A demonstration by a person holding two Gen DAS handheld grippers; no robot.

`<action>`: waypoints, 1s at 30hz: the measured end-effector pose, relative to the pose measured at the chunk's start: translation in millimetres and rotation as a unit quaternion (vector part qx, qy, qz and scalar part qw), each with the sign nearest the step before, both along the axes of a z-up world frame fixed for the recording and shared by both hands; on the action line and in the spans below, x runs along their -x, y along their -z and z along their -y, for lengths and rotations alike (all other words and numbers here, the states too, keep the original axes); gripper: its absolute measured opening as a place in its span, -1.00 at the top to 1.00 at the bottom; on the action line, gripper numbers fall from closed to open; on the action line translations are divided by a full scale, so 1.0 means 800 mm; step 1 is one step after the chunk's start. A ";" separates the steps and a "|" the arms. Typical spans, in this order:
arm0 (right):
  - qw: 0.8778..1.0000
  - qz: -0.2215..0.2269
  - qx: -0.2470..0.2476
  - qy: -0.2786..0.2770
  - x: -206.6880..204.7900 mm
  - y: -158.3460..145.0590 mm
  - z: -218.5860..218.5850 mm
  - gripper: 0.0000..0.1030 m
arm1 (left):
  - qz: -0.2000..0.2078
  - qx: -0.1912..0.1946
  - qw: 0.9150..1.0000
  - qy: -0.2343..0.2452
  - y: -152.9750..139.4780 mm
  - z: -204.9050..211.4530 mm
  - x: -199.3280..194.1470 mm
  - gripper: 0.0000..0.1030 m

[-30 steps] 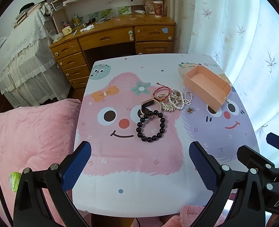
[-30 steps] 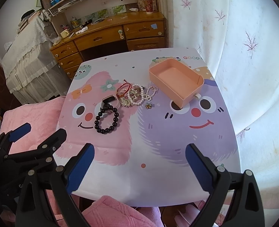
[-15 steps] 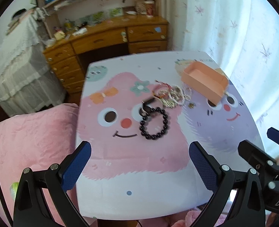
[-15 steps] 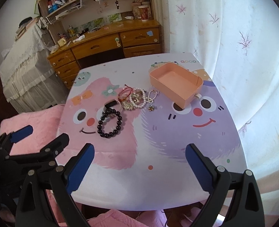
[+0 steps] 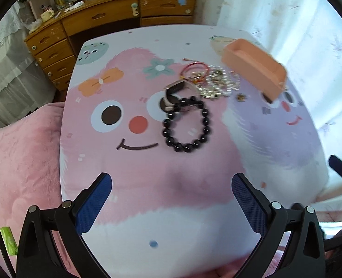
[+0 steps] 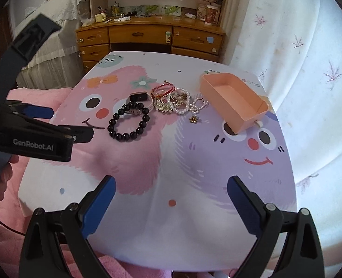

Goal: Organize jewelry
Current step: 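Close the left tool on the black bead bracelet while the right tool reaches the blue flower brooch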

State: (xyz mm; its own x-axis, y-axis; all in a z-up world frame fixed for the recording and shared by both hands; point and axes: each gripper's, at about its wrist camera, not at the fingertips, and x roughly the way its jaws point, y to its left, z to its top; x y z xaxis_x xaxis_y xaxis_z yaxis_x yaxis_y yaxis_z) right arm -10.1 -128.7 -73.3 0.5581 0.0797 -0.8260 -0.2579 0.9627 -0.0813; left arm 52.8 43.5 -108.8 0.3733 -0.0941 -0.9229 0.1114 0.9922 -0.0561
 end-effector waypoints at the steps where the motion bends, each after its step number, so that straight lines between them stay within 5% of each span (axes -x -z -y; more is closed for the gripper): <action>1: 1.000 0.006 -0.002 -0.001 -0.006 0.004 0.000 -0.89 | -0.005 0.000 1.000 -0.003 0.005 -0.003 -0.006 -0.98; 10: 0.998 0.063 -0.022 -0.015 -0.104 0.052 0.029 -0.72 | 0.010 0.001 0.998 -0.057 0.053 -0.013 -0.078 -0.88; 17: 0.998 0.023 -0.049 0.009 -0.178 0.093 0.042 -0.43 | -0.040 -0.003 0.996 -0.080 0.092 -0.007 -0.107 -0.39; 22: 0.998 -0.010 -0.063 0.009 -0.198 0.125 0.043 -0.04 | -0.055 -0.006 0.995 -0.084 0.105 0.006 -0.115 -0.39; 30: 0.998 -0.002 -0.053 -0.022 -0.204 0.140 0.036 -0.02 | -0.050 -0.028 0.996 -0.070 0.112 0.026 -0.129 -0.37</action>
State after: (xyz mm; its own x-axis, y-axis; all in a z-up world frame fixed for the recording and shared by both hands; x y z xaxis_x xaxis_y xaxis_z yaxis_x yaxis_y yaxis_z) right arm 153.3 -157.2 -185.2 0.5487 0.1912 -0.8139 -0.3005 0.9535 0.0214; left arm 156.2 22.5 -198.6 0.2853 0.0057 -0.9584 -0.0307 0.9995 -0.0033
